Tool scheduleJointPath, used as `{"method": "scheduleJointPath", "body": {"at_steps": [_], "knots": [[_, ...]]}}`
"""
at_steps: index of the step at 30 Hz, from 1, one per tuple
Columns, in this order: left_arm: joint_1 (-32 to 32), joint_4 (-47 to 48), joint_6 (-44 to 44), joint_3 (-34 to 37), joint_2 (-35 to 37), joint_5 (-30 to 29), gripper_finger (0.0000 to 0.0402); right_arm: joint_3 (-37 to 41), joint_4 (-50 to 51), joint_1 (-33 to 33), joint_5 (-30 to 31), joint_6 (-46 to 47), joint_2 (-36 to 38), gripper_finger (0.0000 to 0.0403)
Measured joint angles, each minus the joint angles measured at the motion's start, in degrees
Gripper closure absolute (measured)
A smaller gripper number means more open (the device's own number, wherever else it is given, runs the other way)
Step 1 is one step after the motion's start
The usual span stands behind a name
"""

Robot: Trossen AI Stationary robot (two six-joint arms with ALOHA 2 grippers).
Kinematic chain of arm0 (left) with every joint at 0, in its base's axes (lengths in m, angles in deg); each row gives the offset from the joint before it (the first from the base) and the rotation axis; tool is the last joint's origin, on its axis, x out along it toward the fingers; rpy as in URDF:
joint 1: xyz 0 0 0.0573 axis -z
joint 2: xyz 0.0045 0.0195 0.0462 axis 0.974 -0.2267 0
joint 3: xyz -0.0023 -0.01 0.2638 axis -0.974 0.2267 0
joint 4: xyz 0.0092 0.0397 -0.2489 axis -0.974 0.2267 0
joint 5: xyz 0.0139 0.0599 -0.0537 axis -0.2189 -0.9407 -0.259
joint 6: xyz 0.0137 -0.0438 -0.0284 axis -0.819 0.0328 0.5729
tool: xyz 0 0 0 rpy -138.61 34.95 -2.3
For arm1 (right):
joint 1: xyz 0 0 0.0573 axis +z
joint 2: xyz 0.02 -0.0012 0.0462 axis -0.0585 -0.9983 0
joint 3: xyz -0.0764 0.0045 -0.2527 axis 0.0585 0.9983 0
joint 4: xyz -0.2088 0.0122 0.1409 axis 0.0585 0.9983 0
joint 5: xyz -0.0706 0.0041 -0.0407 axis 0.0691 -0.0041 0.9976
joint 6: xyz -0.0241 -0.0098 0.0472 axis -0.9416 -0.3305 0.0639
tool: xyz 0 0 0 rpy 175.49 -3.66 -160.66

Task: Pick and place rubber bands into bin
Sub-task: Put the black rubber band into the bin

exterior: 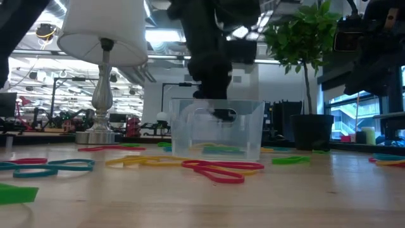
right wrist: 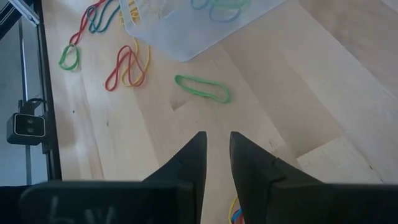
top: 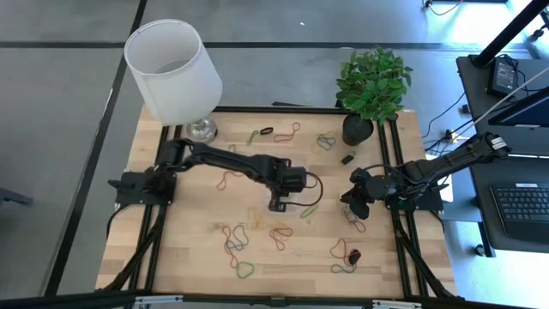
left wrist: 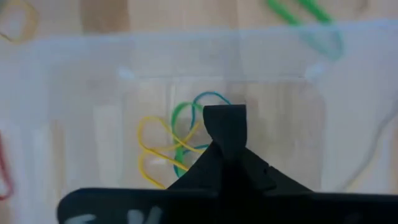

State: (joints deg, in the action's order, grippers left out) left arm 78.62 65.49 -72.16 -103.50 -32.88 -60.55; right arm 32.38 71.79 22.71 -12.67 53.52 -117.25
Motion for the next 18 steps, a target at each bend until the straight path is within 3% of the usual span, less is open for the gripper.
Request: {"method": "scheduleJointPath", "body": {"at_steps": [7, 18], "knots": [[0.0, -0.1, 4.6, 0.0, -2.7, 0.1, 0.0345, 0.0, 0.0, 0.0, 0.0, 0.0, 0.0, 0.0329], [-0.1, 1.3, 7.4, 0.0, -0.9, 0.0, 0.0259, 0.0, 0.0, 0.0, 0.0, 0.0, 0.0, 0.0329]]}}
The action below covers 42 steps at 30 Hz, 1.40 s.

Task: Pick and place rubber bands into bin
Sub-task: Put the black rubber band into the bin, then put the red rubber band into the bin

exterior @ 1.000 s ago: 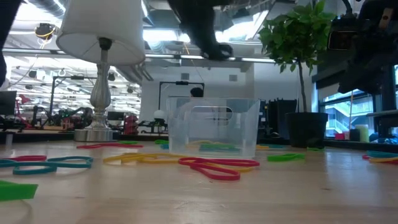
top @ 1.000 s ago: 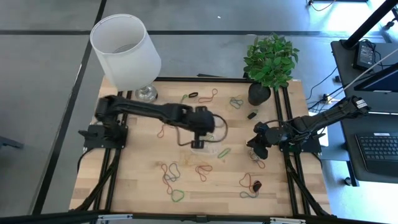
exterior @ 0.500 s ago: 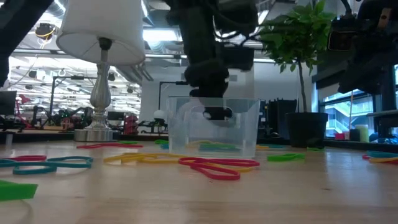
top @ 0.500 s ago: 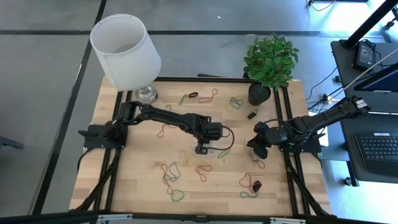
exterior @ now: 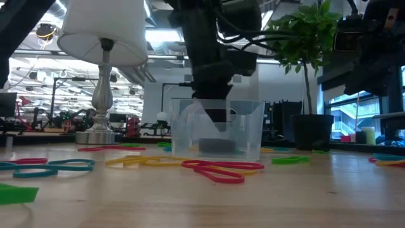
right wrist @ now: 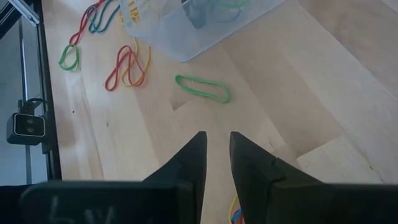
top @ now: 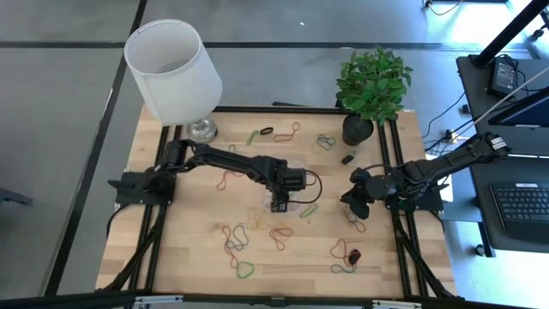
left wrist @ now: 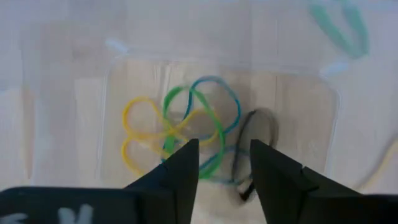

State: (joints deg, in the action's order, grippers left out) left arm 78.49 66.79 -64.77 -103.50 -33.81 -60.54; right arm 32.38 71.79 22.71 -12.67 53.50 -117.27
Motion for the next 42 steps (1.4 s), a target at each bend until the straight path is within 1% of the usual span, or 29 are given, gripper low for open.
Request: {"method": "scheduleJointPath", "body": {"at_steps": [5, 12, 16, 19, 21, 24, 26, 29, 32, 35, 39, 42], "knots": [[-0.3, 1.7, 0.0, -1.1, 3.2, -0.8, 0.0245, 0.0, -0.3, 0.0, 0.0, 0.0, 0.0, 0.0329], [-0.2, 2.9, -1.4, -2.0, 10.2, -1.2, 0.0258, 0.0, -0.6, 0.0, 0.0, 0.0, 0.0, 0.0329], [0.1, 6.1, -1.9, -2.1, 14.7, -1.2, 0.0278, 0.0, -1.5, 0.0, 0.0, 0.0, 0.0, 0.0329], [0.6, 9.9, -4.3, -1.9, 17.6, -1.1, 0.0307, 0.0, -4.4, 0.0, 0.0, 0.0, 0.0, 0.0329], [0.7, 9.7, -5.5, -0.5, 19.8, -1.0, 0.0332, 0.0, -6.3, 0.0, 0.0, -0.5, 0.0, 0.033], [0.6, 8.1, -6.0, 4.1, 23.9, -0.9, 0.0374, 0.0, -8.6, 0.0, 1.0, -1.6, 0.0, 0.0342], [0.5, 6.9, -5.9, 8.3, 27.1, -0.7, 0.0394, 0.0, -9.4, 0.0, 2.3, -1.4, -0.1, 0.0361], [0.5, 2.9, -5.1, 15.6, 32.3, 0.1, 0.0398, -0.4, -10.7, 0.0, 2.6, -1.3, -0.9, 0.0394], [0.5, -1.5, -4.5, 23.3, 38.0, 0.3, 0.04, -2.8, -10.0, 0.0, 3.3, 0.0, -3.5, 0.0396], [0.4, -6.3, -3.6, 30.8, 43.8, 0.4, 0.04, -7.4, -8.0, 0.1, 3.5, 0.0, -7.8, 0.0399], [0.1, -10.9, -3.0, 39.5, 51.0, 1.4, 0.0399, -16.8, 0.9, 0.7, 3.6, 0.6, -15.8, 0.04], [0.0, -13.9, -3.0, 45.0, 55.6, 1.7, 0.04, -25.2, 12.3, 2.1, 3.4, 4.7, -22.5, 0.0401]]}}
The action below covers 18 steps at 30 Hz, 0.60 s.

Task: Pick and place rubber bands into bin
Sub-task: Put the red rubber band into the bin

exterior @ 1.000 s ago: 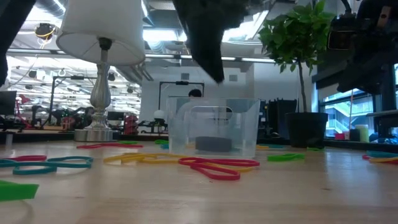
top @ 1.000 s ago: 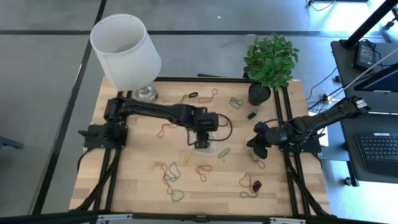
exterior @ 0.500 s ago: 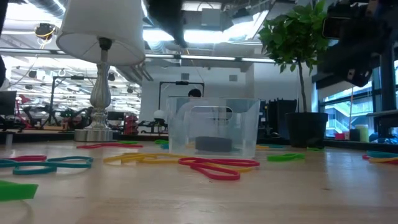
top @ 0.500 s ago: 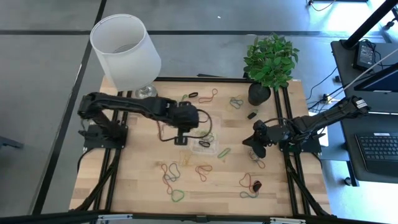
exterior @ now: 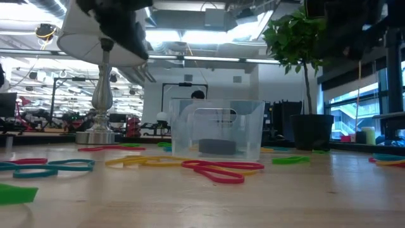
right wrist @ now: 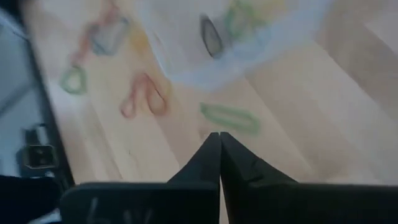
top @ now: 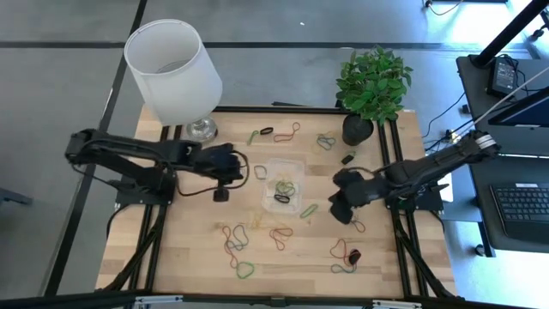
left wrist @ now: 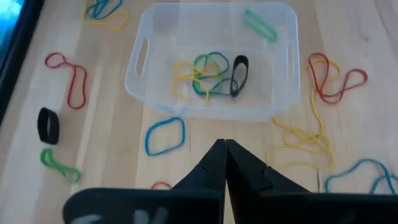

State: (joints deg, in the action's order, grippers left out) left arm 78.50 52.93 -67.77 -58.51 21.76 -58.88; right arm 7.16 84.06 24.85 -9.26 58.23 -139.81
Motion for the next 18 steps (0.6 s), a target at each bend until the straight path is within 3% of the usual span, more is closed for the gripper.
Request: {"method": "scheduleJointPath", "body": {"at_steps": [6, 13, 18], "knots": [[-1.9, -5.8, -0.5, 10.6, 8.3, 2.6, 0.04, -12.8, 14.5, 4.2, -5.0, 14.8, -12.1, 0.0399], [-5.8, -14.3, -1.4, 20.2, 13.9, 8.0, 0.0399, -16.1, 14.9, 9.4, -13.9, 33.8, -21.0, 0.0384], [-7.4, -15.3, -2.5, 22.5, 14.6, 10.9, 0.04, -16.2, 14.5, 12.6, -17.8, 47.0, -26.0, 0.0361]]}}
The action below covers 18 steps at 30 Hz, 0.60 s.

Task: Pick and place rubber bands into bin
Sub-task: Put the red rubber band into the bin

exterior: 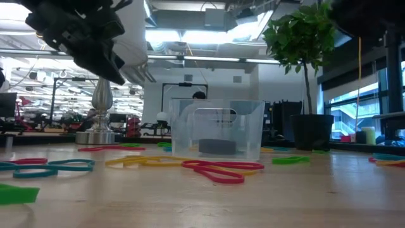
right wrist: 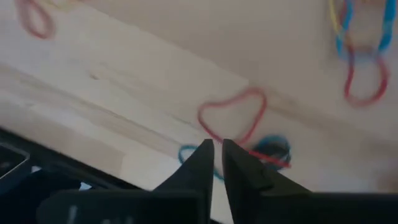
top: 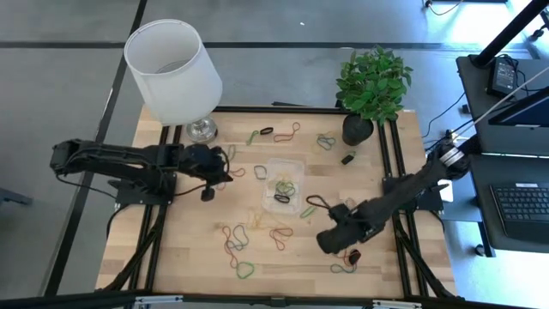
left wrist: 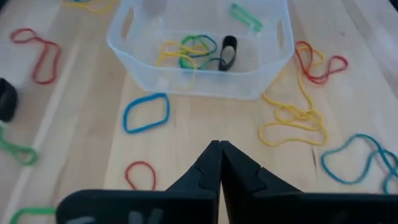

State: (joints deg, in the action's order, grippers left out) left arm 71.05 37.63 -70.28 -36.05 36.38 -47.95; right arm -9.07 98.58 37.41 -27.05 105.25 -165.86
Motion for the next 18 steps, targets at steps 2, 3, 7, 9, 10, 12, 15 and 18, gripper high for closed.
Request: {"method": "scheduleJointPath", "body": {"at_steps": [2, 3, 7, 9, 10, 12, 15, 18], "knots": [[-0.4, -0.5, -1.0, 0.0, -0.2, 1.7, 0.0399, 0.0, 0.0, 1.1, -1.5, 3.8, -1.9, 0.0346], [-0.5, -0.4, -1.4, 0.0, -0.3, 2.7, 0.0399, 0.0, 0.0, 1.5, -1.9, 5.5, -2.8, 0.0338], [-0.5, -0.6, -1.6, 0.0, -0.3, 3.7, 0.04, 0.0, 0.3, 2.9, -3.3, 9.7, -6.3, 0.0304], [-0.5, -0.6, -1.6, 0.0, -0.3, 3.7, 0.04, 0.0, 0.2, 3.3, -3.3, 10.1, -7.7, 0.0287], [-0.5, -0.7, -1.6, 0.0, -0.3, 3.7, 0.0399, 0.0, 0.2, 3.4, -3.3, 10.0, -8.5, 0.028], [-0.5, -0.6, -1.6, 0.0, -0.3, 3.7, 0.0399, 0.0, 0.2, 3.3, -3.3, 10.1, -10.0, 0.0269], [-0.5, -0.6, -1.6, 0.0, -0.3, 3.7, 0.04, 0.0, -0.3, 3.3, -4.7, 10.3, -11.9, 0.0262], [-0.5, -0.6, -1.0, 0.0, -0.3, 4.5, 0.04, 0.0, -0.7, 3.6, -4.7, 10.3, -13.7, 0.0261]]}}
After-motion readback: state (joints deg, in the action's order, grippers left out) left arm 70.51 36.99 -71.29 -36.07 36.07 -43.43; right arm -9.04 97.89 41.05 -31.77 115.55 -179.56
